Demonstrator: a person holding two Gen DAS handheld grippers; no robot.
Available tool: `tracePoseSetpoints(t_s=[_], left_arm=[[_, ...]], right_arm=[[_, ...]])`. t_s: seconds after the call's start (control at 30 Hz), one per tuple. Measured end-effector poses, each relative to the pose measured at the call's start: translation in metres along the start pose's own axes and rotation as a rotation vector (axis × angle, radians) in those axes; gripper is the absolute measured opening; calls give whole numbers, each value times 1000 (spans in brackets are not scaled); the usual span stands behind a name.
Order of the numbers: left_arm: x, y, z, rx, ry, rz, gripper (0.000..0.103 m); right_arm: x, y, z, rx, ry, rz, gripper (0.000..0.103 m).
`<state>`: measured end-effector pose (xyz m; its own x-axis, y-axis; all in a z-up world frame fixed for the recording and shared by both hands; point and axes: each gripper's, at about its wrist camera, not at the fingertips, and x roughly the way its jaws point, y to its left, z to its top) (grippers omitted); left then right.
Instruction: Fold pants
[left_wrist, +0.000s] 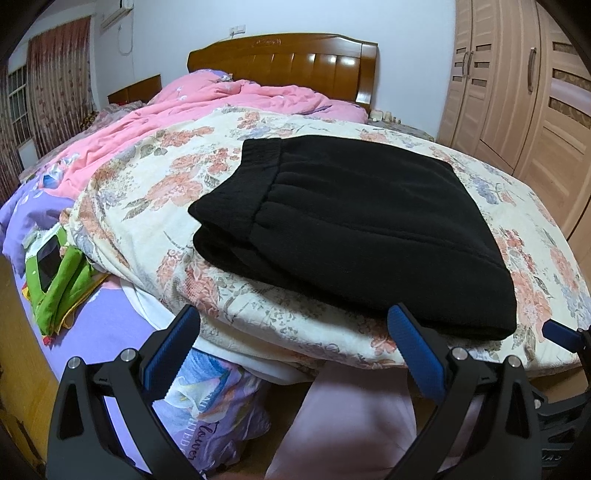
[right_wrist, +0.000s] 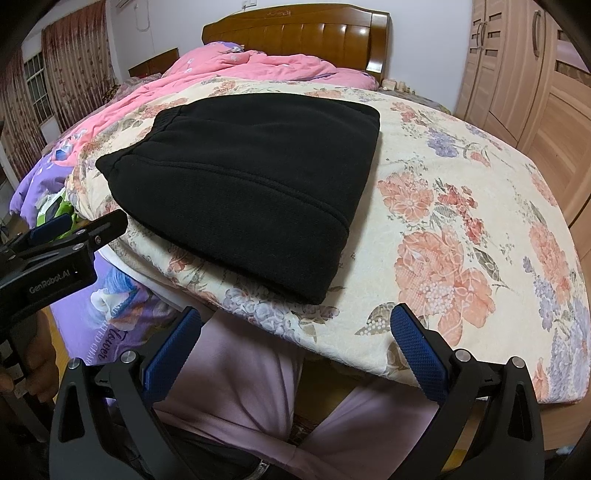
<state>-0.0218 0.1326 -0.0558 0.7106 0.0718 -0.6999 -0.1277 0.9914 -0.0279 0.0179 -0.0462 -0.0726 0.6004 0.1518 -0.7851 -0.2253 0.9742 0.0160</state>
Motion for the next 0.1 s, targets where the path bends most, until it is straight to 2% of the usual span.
tracePoseSetpoints(t_s=[0.1], left_arm=[[2, 1, -1, -6, 9, 4, 101]], right_arm=[[0, -2, 0, 1, -2, 3, 99]])
